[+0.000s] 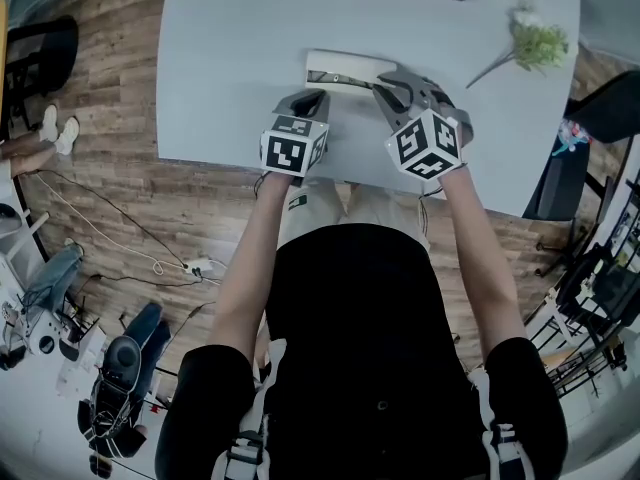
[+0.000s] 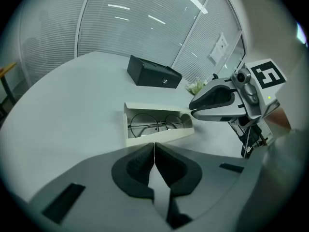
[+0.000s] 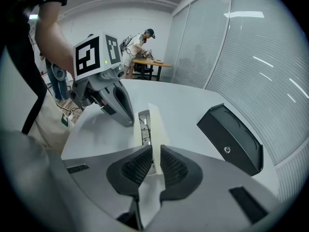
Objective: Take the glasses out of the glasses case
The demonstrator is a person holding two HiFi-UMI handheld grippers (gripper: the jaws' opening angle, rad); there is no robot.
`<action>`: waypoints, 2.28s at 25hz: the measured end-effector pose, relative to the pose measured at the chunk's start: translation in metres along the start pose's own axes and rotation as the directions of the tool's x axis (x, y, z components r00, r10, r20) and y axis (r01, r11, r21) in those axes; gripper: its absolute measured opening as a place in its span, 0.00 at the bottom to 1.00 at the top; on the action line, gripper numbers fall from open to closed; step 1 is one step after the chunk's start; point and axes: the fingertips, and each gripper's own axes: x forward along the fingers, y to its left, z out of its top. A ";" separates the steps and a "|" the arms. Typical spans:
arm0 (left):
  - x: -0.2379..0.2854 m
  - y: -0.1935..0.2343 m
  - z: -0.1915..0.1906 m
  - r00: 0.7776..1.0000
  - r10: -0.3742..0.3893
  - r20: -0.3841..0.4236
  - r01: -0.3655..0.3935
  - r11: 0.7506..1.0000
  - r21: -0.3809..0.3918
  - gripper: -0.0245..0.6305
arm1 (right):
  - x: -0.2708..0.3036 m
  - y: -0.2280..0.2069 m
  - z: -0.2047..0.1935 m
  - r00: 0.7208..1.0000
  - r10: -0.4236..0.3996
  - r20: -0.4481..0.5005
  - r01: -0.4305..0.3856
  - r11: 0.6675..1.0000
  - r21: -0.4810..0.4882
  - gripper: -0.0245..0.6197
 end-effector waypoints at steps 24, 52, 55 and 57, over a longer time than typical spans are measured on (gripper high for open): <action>-0.027 -0.012 0.001 0.999 -0.020 0.050 0.020 1.000 -0.008 0.07 | 0.014 -0.053 0.010 0.987 -0.156 -0.035 0.155 0.988 -0.025 0.10; -0.057 -0.028 -0.026 0.996 0.004 0.092 0.000 0.999 -0.052 0.07 | -0.001 0.005 0.047 0.999 -0.035 0.035 0.037 0.997 -0.074 0.16; -0.058 -0.029 -0.031 0.996 0.003 0.093 0.002 0.998 -0.064 0.07 | 0.007 0.012 0.044 1.000 -0.005 0.023 0.007 0.997 -0.070 0.18; -0.060 -0.028 -0.034 0.996 0.002 0.091 0.004 0.998 -0.068 0.07 | 0.013 0.015 0.044 1.000 0.008 0.012 -0.007 0.998 -0.069 0.19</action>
